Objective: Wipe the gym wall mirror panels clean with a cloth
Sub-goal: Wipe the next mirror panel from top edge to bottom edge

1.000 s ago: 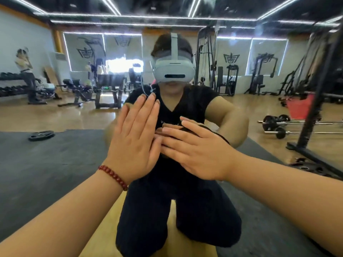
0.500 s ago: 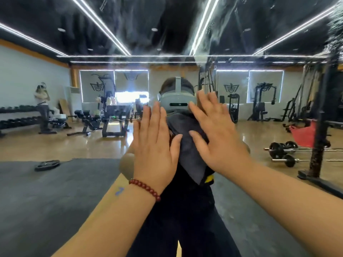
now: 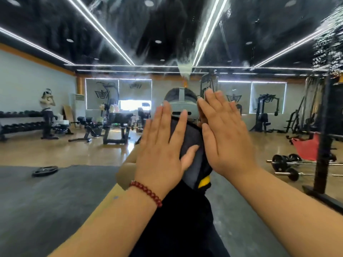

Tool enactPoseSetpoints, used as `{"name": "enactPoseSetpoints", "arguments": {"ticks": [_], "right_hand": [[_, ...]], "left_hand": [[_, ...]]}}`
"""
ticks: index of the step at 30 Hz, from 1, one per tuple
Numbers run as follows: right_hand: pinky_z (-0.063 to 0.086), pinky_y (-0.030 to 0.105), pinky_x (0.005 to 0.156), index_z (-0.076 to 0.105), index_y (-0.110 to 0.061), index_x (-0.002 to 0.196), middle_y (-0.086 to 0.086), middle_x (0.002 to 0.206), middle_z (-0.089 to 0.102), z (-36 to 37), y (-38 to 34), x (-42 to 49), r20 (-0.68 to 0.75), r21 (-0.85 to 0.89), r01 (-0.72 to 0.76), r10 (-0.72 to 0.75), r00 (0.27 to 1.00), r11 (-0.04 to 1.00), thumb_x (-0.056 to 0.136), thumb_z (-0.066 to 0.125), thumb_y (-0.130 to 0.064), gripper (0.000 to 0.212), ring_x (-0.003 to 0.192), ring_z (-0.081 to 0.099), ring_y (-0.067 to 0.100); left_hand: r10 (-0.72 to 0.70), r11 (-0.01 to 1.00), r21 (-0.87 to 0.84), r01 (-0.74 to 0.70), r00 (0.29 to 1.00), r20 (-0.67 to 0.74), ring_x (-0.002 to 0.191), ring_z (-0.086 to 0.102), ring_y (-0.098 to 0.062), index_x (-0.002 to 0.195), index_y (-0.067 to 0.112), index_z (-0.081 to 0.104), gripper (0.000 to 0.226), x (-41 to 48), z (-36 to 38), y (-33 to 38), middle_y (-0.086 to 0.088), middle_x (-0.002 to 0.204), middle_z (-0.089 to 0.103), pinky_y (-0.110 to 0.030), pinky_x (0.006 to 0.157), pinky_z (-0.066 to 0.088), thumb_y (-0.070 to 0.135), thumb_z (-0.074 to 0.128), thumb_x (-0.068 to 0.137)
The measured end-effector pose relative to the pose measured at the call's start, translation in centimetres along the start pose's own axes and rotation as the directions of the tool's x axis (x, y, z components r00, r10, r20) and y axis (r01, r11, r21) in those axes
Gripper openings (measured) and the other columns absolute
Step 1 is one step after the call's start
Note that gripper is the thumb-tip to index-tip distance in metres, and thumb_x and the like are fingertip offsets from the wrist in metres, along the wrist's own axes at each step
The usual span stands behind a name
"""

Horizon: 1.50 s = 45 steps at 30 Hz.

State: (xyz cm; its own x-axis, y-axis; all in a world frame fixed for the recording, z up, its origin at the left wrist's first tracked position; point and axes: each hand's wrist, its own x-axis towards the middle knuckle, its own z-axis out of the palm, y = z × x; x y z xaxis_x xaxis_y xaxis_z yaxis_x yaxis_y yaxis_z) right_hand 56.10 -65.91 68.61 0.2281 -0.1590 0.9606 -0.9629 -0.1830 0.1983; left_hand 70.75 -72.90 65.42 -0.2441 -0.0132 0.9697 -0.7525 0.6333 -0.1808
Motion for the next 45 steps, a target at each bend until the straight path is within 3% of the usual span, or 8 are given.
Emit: {"name": "enactPoseSetpoints", "arguments": {"ticks": [3,7,18,24,29,35,41,45], "right_hand": [[0.006,0.033,0.124,0.041,-0.006,0.148,0.007,0.158,0.033,-0.2,0.0,-0.1,-0.016,0.076,-0.023,0.025,1.0,0.997,0.1,0.034,-0.023,0.052,0.15,0.019,0.016],[0.009,0.038,0.125,0.046,-0.002,0.144,0.011,0.156,0.037,-0.3,0.2,-0.2,-0.03,0.095,-0.009,0.012,0.999,0.995,0.1,0.036,-0.022,0.05,0.149,0.023,0.023],[0.038,0.05,0.106,0.049,-0.003,0.142,0.017,0.151,0.042,-2.6,2.2,4.4,0.004,-0.26,0.161,-0.166,0.986,0.952,0.091,0.046,-0.03,0.057,0.139,0.041,0.033],[0.031,0.051,0.115,0.046,-0.009,0.147,0.011,0.156,0.037,-2.3,4.5,4.3,0.046,-0.28,0.219,-0.215,0.976,0.935,0.097,0.044,-0.034,0.056,0.146,0.031,0.028],[0.032,0.049,0.116,0.046,-0.008,0.147,0.009,0.157,0.037,-2.2,4.6,4.5,0.005,-0.243,0.19,-0.195,0.981,0.951,0.096,0.044,-0.034,0.056,0.147,0.03,0.024],[0.028,0.048,0.118,0.041,-0.004,0.148,0.013,0.157,0.035,-2.0,4.8,4.6,-0.065,-0.227,0.078,-0.095,0.993,0.971,0.096,0.042,-0.035,0.061,0.148,0.028,0.028],[0.021,0.045,0.12,0.042,-0.002,0.147,0.014,0.157,0.035,-1.9,4.9,4.6,-0.091,-0.264,0.058,-0.085,0.992,0.963,0.095,0.042,-0.036,0.062,0.147,0.027,0.029],[0.021,0.044,0.12,0.042,-0.002,0.147,0.014,0.157,0.034,-2.0,4.7,4.7,-0.071,-0.273,0.065,-0.088,0.994,0.96,0.095,0.042,-0.036,0.062,0.147,0.028,0.029]], "left_hand": [[-0.019,0.999,0.027,0.021,0.998,-0.064,0.147,0.012,-0.032,0.152,0.017,0.033,0.064,3.2,-1.0,-2.6,-0.021,0.16,0.019,-0.038,0.121,0.0,0.051,0.038,0.097],[0.075,0.997,0.027,-0.072,0.984,-0.164,0.126,0.044,-0.04,0.133,0.008,0.059,0.045,5.3,-2.1,-3.4,-0.025,0.136,0.05,-0.054,0.106,0.039,0.033,0.049,0.098],[-0.172,0.985,0.025,0.172,0.985,0.019,0.149,0.008,-0.04,0.153,0.002,0.022,0.077,7.1,-1.8,0.8,-0.023,0.161,0.015,-0.051,0.12,0.003,0.051,0.026,0.094],[0.145,0.985,0.081,-0.15,0.987,0.072,0.149,0.015,-0.034,0.152,0.009,0.032,0.069,7.1,-2.2,-2.6,-0.015,0.161,0.022,-0.047,0.122,0.007,0.049,0.031,0.096],[-0.058,0.995,0.075,0.059,0.998,-0.017,0.15,0.012,-0.033,0.154,0.014,0.03,0.07,12.1,-3.0,-4.4,-0.011,0.162,0.021,-0.046,0.123,0.007,0.051,0.026,0.095],[0.399,0.91,0.075,-0.408,0.91,0.108,0.147,0.024,-0.032,0.15,0.012,0.04,0.067,9.7,-2.3,-3.1,-0.011,0.158,0.032,-0.049,0.12,0.02,0.049,0.037,0.094],[0.012,0.995,0.102,-0.014,1.0,0.014,0.15,0.013,-0.029,0.155,0.02,0.027,0.073,16.5,-4.0,-5.0,-0.007,0.163,0.02,-0.038,0.121,0.001,0.057,0.015,0.093],[0.252,0.963,0.08,-0.256,0.966,0.055,0.147,0.023,-0.034,0.15,0.016,0.038,0.065,13.1,-2.8,-2.6,-0.01,0.159,0.03,-0.047,0.12,0.013,0.05,0.032,0.096]]}}
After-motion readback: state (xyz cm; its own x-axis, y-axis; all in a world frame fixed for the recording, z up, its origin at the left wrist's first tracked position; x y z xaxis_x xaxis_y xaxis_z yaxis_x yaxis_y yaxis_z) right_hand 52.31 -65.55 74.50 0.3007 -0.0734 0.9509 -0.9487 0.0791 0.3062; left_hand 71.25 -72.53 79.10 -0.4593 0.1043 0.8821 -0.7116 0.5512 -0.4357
